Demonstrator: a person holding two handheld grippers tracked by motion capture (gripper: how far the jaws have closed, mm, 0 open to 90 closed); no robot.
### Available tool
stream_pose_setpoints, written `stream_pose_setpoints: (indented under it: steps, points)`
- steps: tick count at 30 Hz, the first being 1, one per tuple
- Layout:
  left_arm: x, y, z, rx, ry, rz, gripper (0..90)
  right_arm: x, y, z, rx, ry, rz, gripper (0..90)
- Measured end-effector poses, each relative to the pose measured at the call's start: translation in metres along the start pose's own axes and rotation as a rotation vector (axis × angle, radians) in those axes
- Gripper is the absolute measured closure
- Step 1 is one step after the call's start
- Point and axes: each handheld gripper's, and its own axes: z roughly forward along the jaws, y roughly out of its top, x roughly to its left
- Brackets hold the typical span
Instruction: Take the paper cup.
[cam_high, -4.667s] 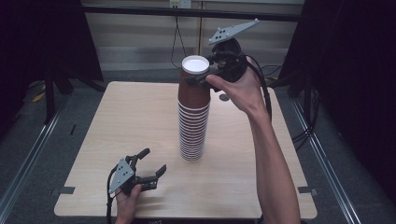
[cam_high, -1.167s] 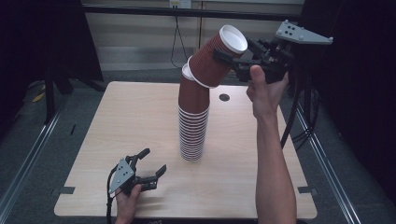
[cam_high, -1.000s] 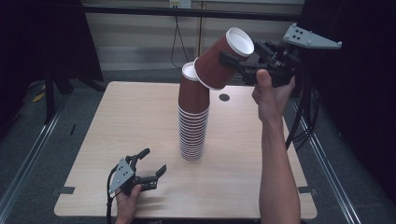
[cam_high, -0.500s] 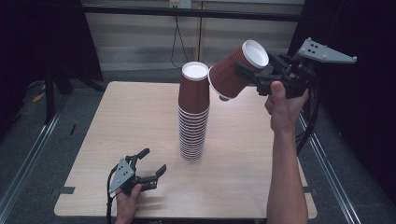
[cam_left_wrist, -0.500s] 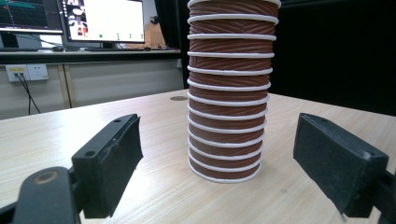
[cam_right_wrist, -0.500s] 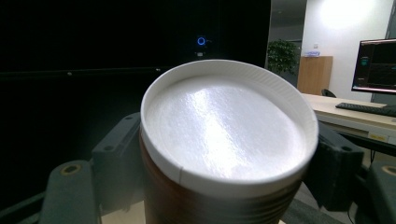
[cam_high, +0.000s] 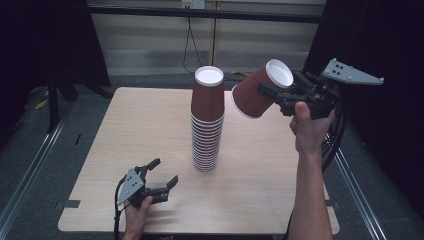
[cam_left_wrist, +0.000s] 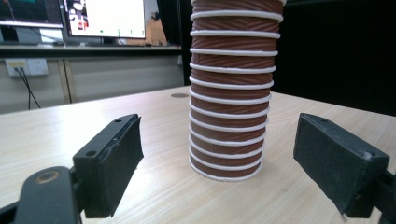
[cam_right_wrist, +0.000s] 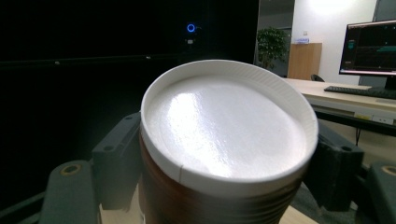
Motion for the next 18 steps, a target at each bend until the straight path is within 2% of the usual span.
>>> stream_pose_setpoints:
  steps: [2,4,5,6,8,11,12,13,14,15,18]
  points:
    - [-0.001,0.002,0.001,0.011,-0.005,0.018,15.3,0.0,-0.008,-0.001,0.011,-0.004,0.01,23.7]
    - [-0.002,0.004,0.002,0.016,-0.011,0.018,15.3,-0.001,-0.016,-0.001,0.017,-0.011,0.019,23.7]
    - [0.0,0.008,0.003,0.019,-0.046,0.024,15.3,-0.001,-0.02,-0.002,0.018,-0.011,0.026,23.7]
    - [-0.003,0.01,0.004,0.022,-0.051,-0.007,15.4,-0.001,-0.024,-0.002,0.02,-0.012,0.031,23.7]
    - [-0.004,0.015,0.006,0.046,-0.056,0.016,15.5,-0.001,-0.031,-0.004,0.024,-0.012,0.036,23.8]
    - [-0.004,0.019,0.009,0.052,-0.065,0.019,15.6,0.0,-0.039,-0.005,0.035,-0.01,0.043,23.8]
    - [-0.004,0.022,0.011,0.063,-0.083,0.042,15.6,0.001,-0.042,-0.005,0.038,-0.011,0.044,23.8]
    - [-0.005,0.024,0.012,0.066,-0.089,0.043,15.8,0.001,-0.045,-0.006,0.042,-0.01,0.047,23.8]
    - [-0.005,0.026,0.013,0.075,-0.092,0.066,15.8,0.001,-0.048,-0.006,0.048,-0.01,0.051,23.8]
    - [-0.007,0.027,0.014,0.07,-0.093,0.048,15.8,0.002,-0.051,-0.006,0.053,-0.012,0.051,23.8]
    - [-0.008,0.029,0.016,0.081,-0.102,0.066,15.9,0.003,-0.058,-0.008,0.065,-0.012,0.056,23.8]
